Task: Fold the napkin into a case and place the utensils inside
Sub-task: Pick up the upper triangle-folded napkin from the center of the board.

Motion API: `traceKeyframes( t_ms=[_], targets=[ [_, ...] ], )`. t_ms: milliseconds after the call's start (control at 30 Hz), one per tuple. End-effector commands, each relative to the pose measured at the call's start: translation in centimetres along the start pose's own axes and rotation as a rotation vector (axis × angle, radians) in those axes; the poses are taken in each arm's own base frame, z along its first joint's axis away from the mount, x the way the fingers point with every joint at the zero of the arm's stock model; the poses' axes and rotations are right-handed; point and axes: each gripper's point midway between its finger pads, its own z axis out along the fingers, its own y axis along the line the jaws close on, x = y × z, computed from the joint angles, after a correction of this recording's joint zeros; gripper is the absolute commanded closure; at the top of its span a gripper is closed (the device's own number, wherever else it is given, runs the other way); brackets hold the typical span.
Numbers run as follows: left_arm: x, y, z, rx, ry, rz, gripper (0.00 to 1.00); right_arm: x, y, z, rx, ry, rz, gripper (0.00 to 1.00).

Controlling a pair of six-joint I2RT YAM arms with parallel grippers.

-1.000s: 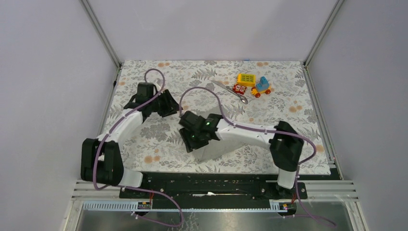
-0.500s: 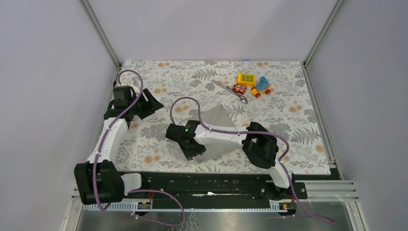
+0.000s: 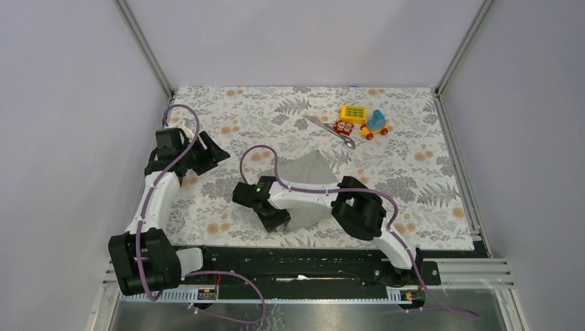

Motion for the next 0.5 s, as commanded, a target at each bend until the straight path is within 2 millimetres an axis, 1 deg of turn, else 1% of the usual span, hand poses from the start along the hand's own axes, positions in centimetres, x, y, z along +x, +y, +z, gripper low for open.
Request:
traceKeyframes(
  t_ms=[0,100,233,300,367,467],
  targets=[
    [-0.7,-0.6,-0.2,0.062,-0.023,0.033,0.34,-0.2,0.0,-1.1,0.020,-0.019,-0.019,0.54],
    [-0.7,-0.6,-0.2,0.071,-0.018,0.025,0.34,-0.6,0.0,-2.0,0.017,-0.033,-0.018,0.54],
    [-0.6,-0.5,-0.3,0.075,-0.018,0.021,0.34,-1.2,-0.2,-3.8,0.012,-0.064,-0.013,0.54],
    [-0.5,-0.5,-0.2,0.079,-0.014,0.020,0.34,-1.3,-0.4,-4.2,0.018,-0.073,-0.012,0.53],
    [-0.6,-0.5,-0.2,0.078,-0.017,0.018,0.34,-1.2,-0.5,-3.9,0.023,-0.068,-0.015,0.53],
    [-0.7,-0.5,-0.2,0.080,-0.018,0.018,0.34,-0.6,-0.4,-2.8,0.024,-0.041,-0.023,0.52]
  ],
)
